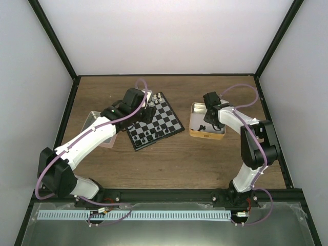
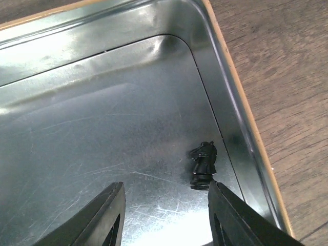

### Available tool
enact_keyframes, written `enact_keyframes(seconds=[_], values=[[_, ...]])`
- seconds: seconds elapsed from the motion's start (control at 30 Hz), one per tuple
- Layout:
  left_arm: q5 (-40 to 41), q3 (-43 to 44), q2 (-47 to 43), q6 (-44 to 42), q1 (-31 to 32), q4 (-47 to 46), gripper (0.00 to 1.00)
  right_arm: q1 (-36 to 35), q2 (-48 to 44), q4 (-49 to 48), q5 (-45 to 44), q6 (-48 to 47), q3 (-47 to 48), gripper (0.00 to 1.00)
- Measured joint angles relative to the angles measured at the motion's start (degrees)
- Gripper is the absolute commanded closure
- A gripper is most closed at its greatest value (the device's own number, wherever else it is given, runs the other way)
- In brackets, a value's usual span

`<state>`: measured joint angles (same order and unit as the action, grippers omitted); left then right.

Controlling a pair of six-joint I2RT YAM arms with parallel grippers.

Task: Set up the chess pieces on the board
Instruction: Pick up the chess piece from the storage box.

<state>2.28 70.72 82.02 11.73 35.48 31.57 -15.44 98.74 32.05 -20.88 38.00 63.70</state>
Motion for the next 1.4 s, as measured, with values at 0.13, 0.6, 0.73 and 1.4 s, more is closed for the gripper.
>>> enact_keyframes(seconds=[0.13, 0.6, 0.73, 1.4], values=[[0.0, -0.9, 0.0, 0.0, 0.0, -0.2, 0.45, 0.0, 0.6, 0.5, -0.9, 0.1, 0.0, 0.55], [-0.2, -1.1, 0.5, 0.0, -0.3, -1.6, 0.45, 0.1, 4.7, -0.2, -3.5, 1.9, -1.4, 0.56], [-0.2, -1.1, 0.7, 0.0, -0.3, -1.6, 0.45, 0.5, 4.6, -1.6, -3.1, 2.5, -3.0, 0.6], [-1.0, -1.1, 1.2, 0.0, -0.7, -1.9, 0.45, 2.5, 7.2, -6.5, -1.1, 2.6, -0.6, 0.6]])
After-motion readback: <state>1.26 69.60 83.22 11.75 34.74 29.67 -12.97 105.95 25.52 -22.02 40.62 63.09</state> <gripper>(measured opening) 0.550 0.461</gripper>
